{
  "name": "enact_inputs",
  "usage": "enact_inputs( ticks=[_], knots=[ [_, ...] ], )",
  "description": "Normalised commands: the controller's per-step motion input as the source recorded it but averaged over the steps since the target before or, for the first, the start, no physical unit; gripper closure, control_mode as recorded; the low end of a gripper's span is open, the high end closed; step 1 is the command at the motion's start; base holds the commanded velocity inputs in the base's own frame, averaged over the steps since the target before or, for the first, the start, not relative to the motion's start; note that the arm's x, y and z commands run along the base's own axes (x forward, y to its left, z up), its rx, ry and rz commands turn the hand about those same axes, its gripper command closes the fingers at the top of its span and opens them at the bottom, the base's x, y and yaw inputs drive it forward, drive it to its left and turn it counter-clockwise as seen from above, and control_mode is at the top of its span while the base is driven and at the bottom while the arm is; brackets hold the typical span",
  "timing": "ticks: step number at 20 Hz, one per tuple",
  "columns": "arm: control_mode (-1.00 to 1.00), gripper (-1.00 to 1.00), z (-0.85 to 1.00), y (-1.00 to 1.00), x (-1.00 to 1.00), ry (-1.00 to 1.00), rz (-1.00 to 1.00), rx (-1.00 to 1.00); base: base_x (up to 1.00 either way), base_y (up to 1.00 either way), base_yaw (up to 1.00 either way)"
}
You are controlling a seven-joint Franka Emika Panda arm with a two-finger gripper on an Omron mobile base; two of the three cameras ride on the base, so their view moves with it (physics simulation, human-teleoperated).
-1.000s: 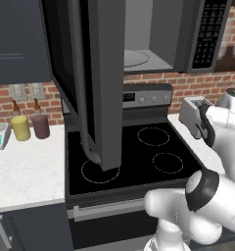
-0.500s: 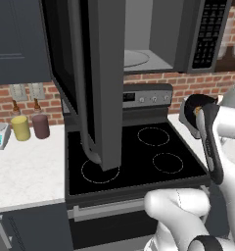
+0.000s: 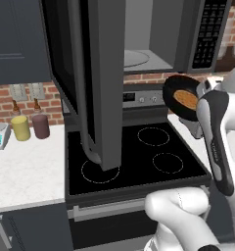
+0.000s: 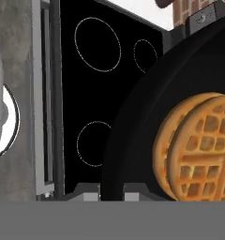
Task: Open the microwave, place the bowl with waffle inside the microwave, then close the microwave door and turn it on.
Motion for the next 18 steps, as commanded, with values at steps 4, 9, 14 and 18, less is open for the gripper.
enact_inputs(
  ticks=[4, 9, 14, 18],
  knots=[
    [-1.0, 1.0, 0.86, 0.75, 0.0, -0.06, 0.27, -0.06, 0.0, 0.0, 0.0],
    [-1.0, 1.0, 0.61, 0.68, 0.21, -0.02, 0.17, -0.02, 0.0, 0.0, 0.0],
    [-1.0, 1.0, 0.13, 0.35, 0.74, 0.06, 0.01, 0.0, 0.0, 0.0, 0.0],
    [-1.0, 1.0, 0.04, 0.19, 0.79, 0.03, 0.0, 0.0, 0.0, 0.0, 0.0]
  ],
)
